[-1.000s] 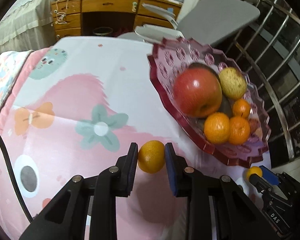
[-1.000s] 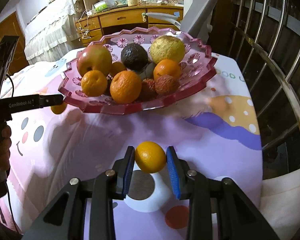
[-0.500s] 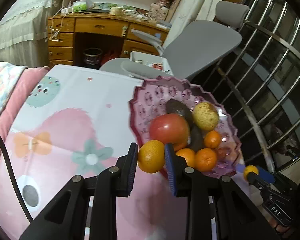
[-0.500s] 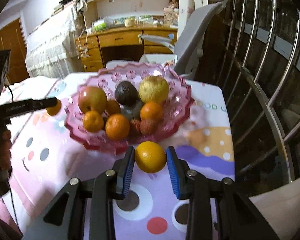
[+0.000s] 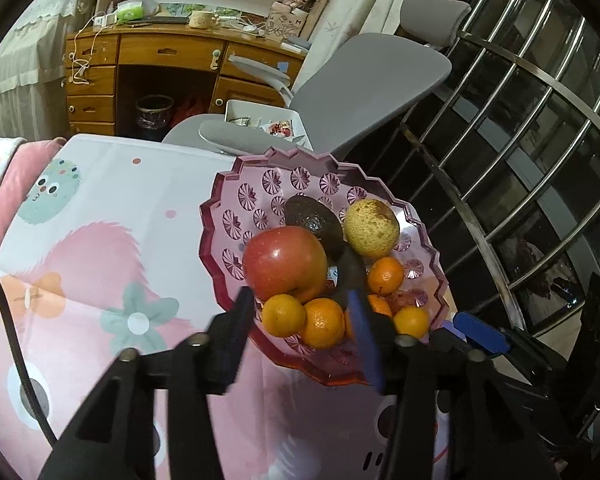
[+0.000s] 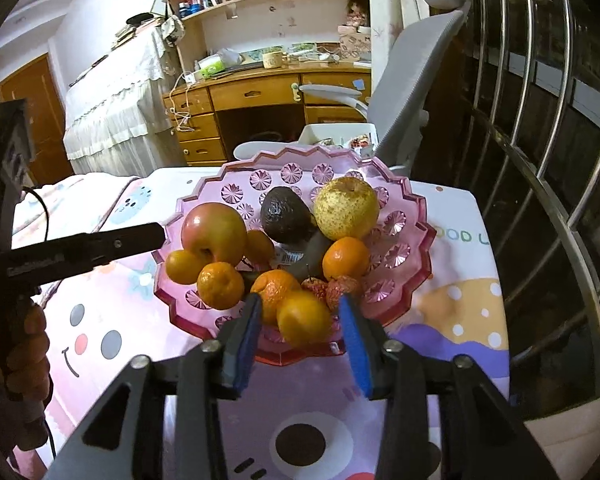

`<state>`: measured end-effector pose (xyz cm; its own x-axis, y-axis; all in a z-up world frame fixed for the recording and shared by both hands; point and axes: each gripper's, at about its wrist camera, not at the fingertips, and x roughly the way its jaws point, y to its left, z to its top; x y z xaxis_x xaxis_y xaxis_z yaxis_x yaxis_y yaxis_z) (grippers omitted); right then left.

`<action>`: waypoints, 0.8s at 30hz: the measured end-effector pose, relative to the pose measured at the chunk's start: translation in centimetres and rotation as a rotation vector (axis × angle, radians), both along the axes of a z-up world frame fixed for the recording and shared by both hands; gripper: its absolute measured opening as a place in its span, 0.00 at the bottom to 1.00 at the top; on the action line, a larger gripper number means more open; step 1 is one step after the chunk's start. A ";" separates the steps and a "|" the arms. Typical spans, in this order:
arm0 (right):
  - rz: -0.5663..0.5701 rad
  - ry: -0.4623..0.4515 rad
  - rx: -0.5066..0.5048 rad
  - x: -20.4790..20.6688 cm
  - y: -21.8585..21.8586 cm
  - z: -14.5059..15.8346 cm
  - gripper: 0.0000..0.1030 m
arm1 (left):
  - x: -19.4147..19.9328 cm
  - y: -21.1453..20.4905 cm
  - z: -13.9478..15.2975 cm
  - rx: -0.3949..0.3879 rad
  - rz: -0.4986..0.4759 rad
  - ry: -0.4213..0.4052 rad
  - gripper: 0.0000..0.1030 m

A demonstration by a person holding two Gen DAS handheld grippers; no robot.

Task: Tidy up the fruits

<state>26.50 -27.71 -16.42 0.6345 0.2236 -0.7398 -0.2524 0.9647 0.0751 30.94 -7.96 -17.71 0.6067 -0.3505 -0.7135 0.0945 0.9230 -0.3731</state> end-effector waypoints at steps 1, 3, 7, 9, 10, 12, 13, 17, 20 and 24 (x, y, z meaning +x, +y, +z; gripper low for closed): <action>-0.011 -0.003 -0.006 -0.3 0.2 0.1 0.44 | -0.2 0.2 0.1 0.001 -0.001 -0.004 0.51; -0.028 -0.001 -0.006 -0.8 0.4 0.3 0.44 | -0.8 0.9 0.2 0.008 -0.002 -0.003 0.58; -0.080 0.036 0.003 -2.3 1.1 -0.2 0.44 | -2.1 2.2 -0.4 0.104 0.020 0.027 0.70; -0.109 0.064 0.003 -3.2 1.4 -0.7 0.47 | -3.0 3.2 -0.9 0.138 0.023 0.058 0.70; -0.132 0.091 0.003 -4.0 1.9 -1.2 0.49 | -3.7 4.0 -1.4 0.150 0.020 0.084 0.70; -0.152 0.122 -0.002 -5.4 2.6 -1.9 0.56 | -5.0 5.1 -2.0 0.165 0.018 0.123 0.70; -0.161 0.141 -0.005 -6.3 3.0 -2.3 0.56 | -5.8 5.8 -2.2 0.178 0.014 0.154 0.70; -0.199 0.247 0.010 -9.5 4.4 -3.5 0.58 | -9.5 7.6 -2.3 0.242 0.001 0.257 0.71; -0.201 0.359 0.051 -12.1 5.1 -3.6 0.64 | -12.4 8.1 -0.9 0.281 -0.025 0.314 0.80; -0.166 0.469 0.042 -15.2 5.6 -2.0 0.69 | -16.5 7.9 3.6 0.299 -0.055 0.316 0.85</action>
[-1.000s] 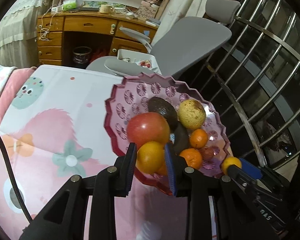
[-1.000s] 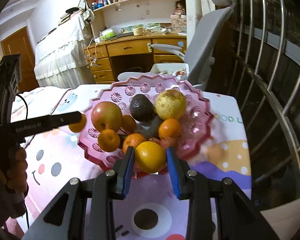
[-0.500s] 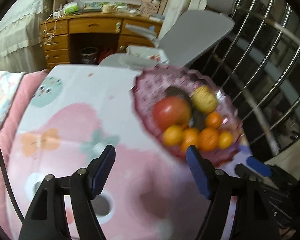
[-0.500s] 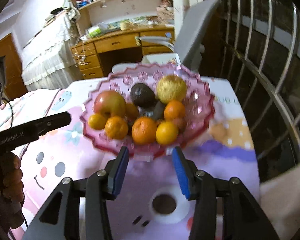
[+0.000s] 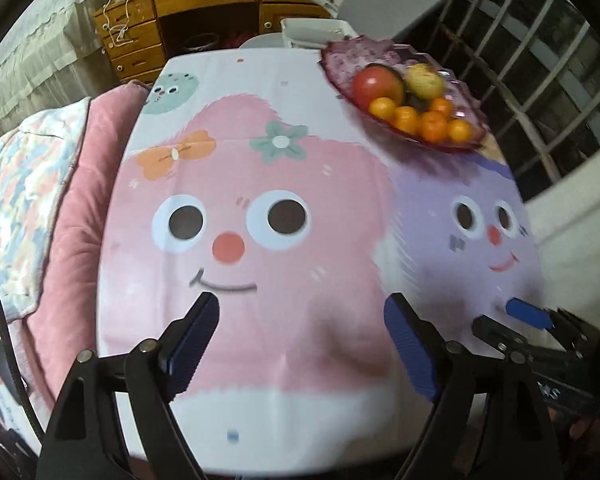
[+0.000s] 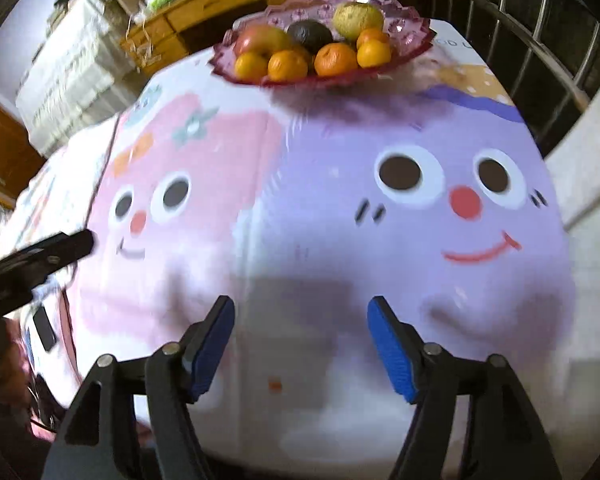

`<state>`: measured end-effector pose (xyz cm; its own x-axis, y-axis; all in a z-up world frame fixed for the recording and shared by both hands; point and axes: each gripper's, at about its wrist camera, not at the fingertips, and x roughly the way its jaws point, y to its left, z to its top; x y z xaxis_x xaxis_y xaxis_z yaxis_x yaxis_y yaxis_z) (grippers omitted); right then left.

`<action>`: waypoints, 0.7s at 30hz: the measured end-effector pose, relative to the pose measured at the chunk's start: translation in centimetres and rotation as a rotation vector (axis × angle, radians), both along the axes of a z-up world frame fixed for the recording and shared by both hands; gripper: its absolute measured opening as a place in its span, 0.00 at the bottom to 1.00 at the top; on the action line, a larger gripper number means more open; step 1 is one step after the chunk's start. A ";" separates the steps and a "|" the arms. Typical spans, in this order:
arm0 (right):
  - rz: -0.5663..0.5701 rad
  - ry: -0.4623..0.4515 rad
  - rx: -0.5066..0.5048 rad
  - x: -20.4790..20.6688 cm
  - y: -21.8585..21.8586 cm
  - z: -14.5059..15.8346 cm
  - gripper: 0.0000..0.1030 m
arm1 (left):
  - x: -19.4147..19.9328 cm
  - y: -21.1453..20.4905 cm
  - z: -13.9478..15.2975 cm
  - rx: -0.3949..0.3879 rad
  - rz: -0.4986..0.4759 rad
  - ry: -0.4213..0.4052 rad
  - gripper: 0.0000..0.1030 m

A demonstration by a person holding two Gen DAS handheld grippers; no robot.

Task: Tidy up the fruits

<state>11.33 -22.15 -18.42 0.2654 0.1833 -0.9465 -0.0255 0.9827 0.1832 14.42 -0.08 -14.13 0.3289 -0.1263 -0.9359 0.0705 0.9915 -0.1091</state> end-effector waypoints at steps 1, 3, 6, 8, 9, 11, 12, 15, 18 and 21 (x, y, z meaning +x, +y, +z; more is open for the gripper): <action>0.009 0.008 -0.003 -0.6 0.0 0.8 0.69 | -0.9 -0.2 1.2 -0.001 -0.003 -0.011 0.87; 0.033 0.001 0.045 -1.6 0.0 2.6 0.75 | -2.2 -0.8 3.2 -0.002 -0.010 -0.043 0.89; 0.067 -0.019 0.075 -2.2 0.0 5.4 0.87 | -4.2 -2.0 6.7 -0.019 -0.016 -0.099 0.89; 0.102 -0.057 0.060 -3.1 0.2 7.8 0.91 | -4.9 -2.8 8.5 -0.022 -0.024 -0.140 0.89; 0.110 -0.067 0.061 -3.4 0.2 8.7 0.93 | -5.6 -3.4 9.8 -0.022 -0.037 -0.165 0.89; 0.106 -0.058 0.079 -4.3 -0.3 10.8 0.95 | -6.4 -4.0 11.4 -0.017 -0.044 -0.193 0.91; 0.099 -0.048 0.088 -4.6 -0.4 11.5 0.95 | -6.9 -4.3 12.5 -0.018 -0.037 -0.208 0.92; 0.082 -0.043 0.102 -5.7 -1.1 13.9 0.95 | -7.6 -5.0 14.0 -0.028 -0.024 -0.230 0.94; 0.057 -0.074 0.080 -7.3 -1.9 15.4 0.97 | -8.4 -6.0 14.6 -0.013 -0.023 -0.250 0.94; 0.020 -0.087 0.038 -8.6 -2.4 15.7 0.97 | -8.8 -7.0 14.2 0.000 -0.013 -0.250 0.95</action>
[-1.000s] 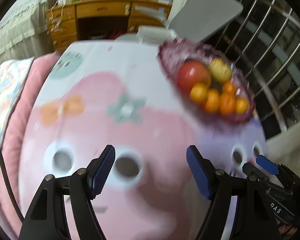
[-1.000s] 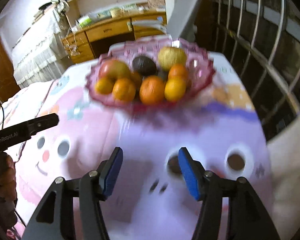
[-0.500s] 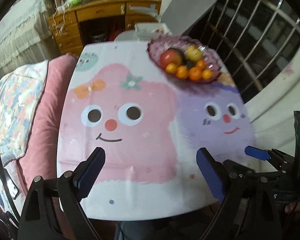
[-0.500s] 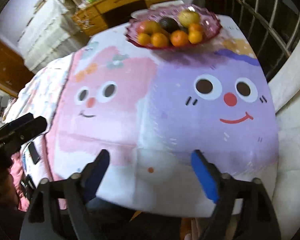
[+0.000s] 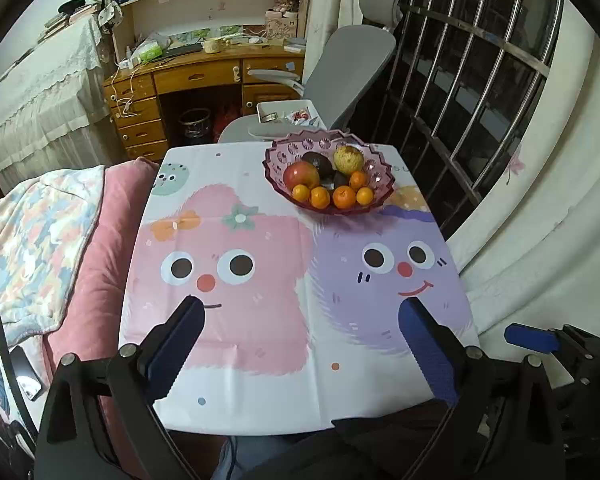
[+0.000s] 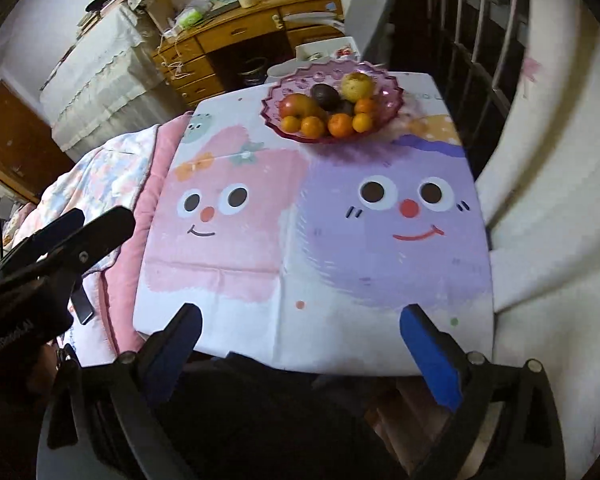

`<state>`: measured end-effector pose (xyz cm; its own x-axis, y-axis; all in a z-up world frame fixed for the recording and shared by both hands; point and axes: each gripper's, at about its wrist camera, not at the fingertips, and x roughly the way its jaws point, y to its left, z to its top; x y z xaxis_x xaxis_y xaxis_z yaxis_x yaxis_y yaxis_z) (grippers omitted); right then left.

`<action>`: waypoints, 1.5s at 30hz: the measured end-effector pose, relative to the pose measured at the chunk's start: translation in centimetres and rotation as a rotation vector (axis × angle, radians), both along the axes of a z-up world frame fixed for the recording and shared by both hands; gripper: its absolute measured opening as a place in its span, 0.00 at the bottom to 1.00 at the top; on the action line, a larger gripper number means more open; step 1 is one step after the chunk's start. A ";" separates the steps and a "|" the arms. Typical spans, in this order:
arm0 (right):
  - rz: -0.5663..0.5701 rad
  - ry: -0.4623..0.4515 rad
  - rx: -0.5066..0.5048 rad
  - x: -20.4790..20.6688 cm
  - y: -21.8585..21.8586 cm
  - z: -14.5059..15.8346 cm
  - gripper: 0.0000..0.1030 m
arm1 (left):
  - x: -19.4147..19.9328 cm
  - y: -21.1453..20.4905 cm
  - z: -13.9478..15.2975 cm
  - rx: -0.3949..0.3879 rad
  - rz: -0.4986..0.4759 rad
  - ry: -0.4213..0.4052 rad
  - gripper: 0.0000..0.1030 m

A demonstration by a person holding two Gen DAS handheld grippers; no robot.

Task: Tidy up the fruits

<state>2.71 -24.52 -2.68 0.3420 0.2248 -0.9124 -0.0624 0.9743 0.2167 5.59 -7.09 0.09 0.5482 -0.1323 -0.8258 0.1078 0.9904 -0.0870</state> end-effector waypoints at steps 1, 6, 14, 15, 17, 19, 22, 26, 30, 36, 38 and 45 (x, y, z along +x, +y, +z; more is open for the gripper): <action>-0.007 -0.012 0.006 -0.2 -0.1 0.1 0.97 | 0.1 -0.2 -0.2 0.002 0.002 0.004 0.95; -0.015 -0.051 -0.001 0.2 -0.4 0.2 1.00 | 0.3 -0.6 -0.4 0.037 0.060 0.000 0.96; 0.007 -0.080 -0.026 0.8 -0.3 0.5 1.00 | 0.4 -0.6 -0.5 0.066 0.113 -0.009 0.99; 0.007 -0.082 -0.024 0.8 -0.2 0.5 1.00 | 0.4 -0.6 -0.4 0.068 0.119 -0.011 0.99; 0.012 -0.090 -0.024 1.0 -0.2 0.5 1.00 | 0.4 -0.6 -0.3 0.069 0.125 -0.015 0.99; 0.019 -0.089 -0.023 1.2 -0.2 0.4 1.00 | 0.4 -0.6 -0.5 0.068 0.132 -0.010 0.99; 0.026 -0.082 -0.022 1.3 -0.3 0.3 1.00 | 0.3 -0.6 -0.6 0.067 0.141 -0.001 0.99; 0.031 -0.080 -0.024 1.2 -0.3 0.3 1.00 | 0.2 -0.7 -0.7 0.066 0.142 0.001 0.99; 0.034 -0.076 -0.023 1.0 -0.4 0.2 1.00 | 0.1 -0.9 -0.9 0.065 0.137 0.006 0.99; 0.027 -0.070 -0.011 0.8 -0.8 -0.1 1.00 | -0.1 -1.5 -0.9 0.068 0.124 0.006 0.99; 0.024 -0.066 -0.010 0.7 -1.0 -0.3 1.00 | -0.1 -1.6 -1.0 0.067 0.121 0.009 0.99; 0.020 -0.061 -0.013 0.6 -1.4 -0.3 1.00 | -0.1 -2.0 -1.0 0.070 0.114 0.009 0.99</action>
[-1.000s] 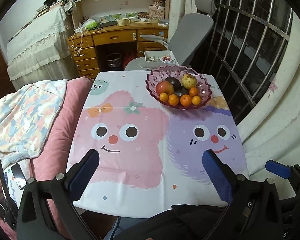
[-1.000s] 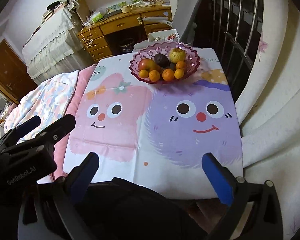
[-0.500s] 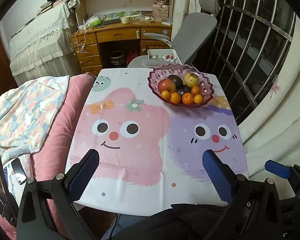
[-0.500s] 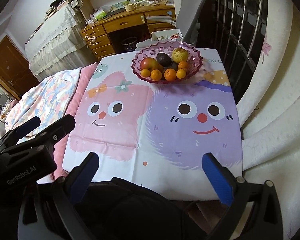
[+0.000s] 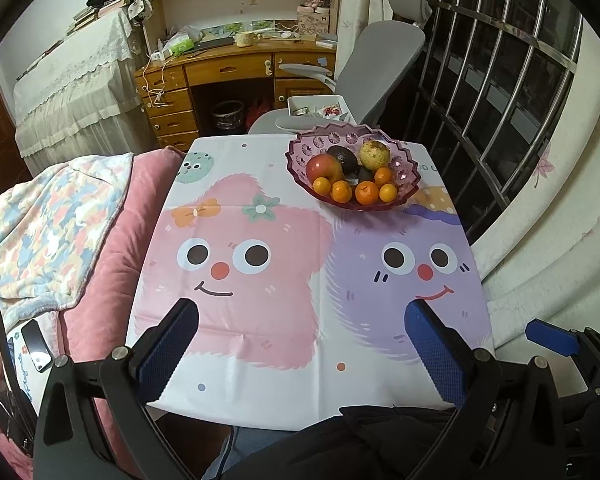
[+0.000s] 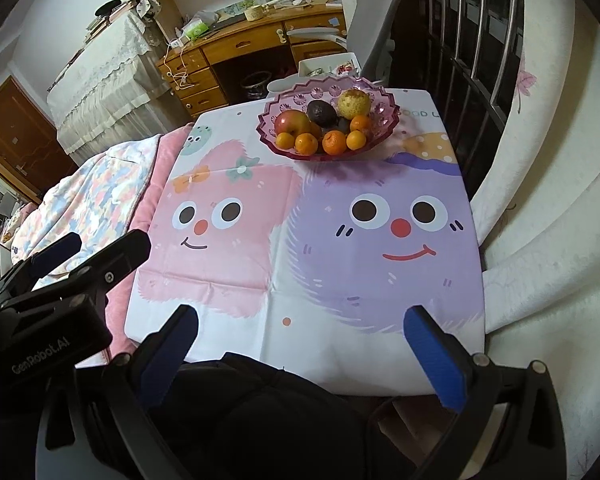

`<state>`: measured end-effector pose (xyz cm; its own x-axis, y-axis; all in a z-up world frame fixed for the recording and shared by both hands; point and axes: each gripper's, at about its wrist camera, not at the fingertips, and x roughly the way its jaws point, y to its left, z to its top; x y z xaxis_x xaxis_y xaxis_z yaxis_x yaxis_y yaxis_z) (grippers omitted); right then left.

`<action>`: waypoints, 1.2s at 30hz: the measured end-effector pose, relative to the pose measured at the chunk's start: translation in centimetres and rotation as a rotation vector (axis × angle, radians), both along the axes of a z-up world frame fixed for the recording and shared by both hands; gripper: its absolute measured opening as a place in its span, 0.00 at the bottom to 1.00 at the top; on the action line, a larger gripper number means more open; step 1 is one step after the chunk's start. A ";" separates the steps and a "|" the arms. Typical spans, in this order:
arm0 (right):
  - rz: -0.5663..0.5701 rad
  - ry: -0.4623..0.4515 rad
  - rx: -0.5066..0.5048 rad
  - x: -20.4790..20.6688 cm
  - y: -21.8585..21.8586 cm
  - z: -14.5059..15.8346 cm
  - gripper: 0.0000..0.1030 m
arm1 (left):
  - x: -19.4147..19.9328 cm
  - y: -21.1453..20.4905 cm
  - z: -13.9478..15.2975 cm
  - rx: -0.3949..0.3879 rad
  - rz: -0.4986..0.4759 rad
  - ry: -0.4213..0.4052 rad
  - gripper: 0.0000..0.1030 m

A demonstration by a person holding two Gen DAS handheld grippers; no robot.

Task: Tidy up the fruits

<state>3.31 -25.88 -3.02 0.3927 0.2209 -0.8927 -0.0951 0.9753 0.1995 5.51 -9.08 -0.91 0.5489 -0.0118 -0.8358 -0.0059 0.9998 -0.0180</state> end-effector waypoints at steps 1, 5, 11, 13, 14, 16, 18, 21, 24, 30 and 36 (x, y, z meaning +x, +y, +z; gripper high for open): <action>-0.001 -0.002 -0.001 0.0 0.0 0.0 1.00 | 0.0 -0.1 0.0 0.002 -0.001 0.000 0.99; 0.000 -0.001 -0.001 0.0 0.0 0.0 1.00 | 0.0 -0.1 0.0 0.002 0.001 0.002 0.99; 0.001 0.001 -0.001 0.1 0.0 0.0 1.00 | 0.1 -0.1 0.0 0.001 0.000 0.001 0.99; 0.001 0.001 -0.001 0.0 0.0 0.0 1.00 | 0.1 -0.2 0.0 0.000 0.000 0.002 0.99; 0.001 0.002 -0.001 0.1 0.0 0.0 1.00 | 0.1 0.0 -0.1 0.000 0.000 0.002 0.99; 0.001 0.003 -0.001 0.1 0.0 0.0 1.00 | 0.0 -0.1 -0.1 0.002 0.001 0.003 0.99; 0.001 0.004 -0.002 0.0 -0.1 -0.1 1.00 | 0.1 0.0 -0.1 0.001 0.000 0.004 0.99; 0.002 0.010 -0.004 -0.4 -0.2 -0.4 1.00 | 0.0 0.0 -0.1 -0.001 0.001 0.007 0.99; 0.002 0.011 -0.006 -0.7 -0.1 -0.6 1.00 | -0.1 0.5 -0.1 -0.001 0.003 0.008 0.99; 0.000 0.010 -0.005 -0.6 0.0 -0.5 1.00 | 0.0 0.5 -0.1 -0.001 0.003 0.008 0.99; 0.001 0.012 -0.005 -0.4 0.0 -0.5 1.00 | 0.0 0.5 -0.1 0.000 0.002 0.009 0.99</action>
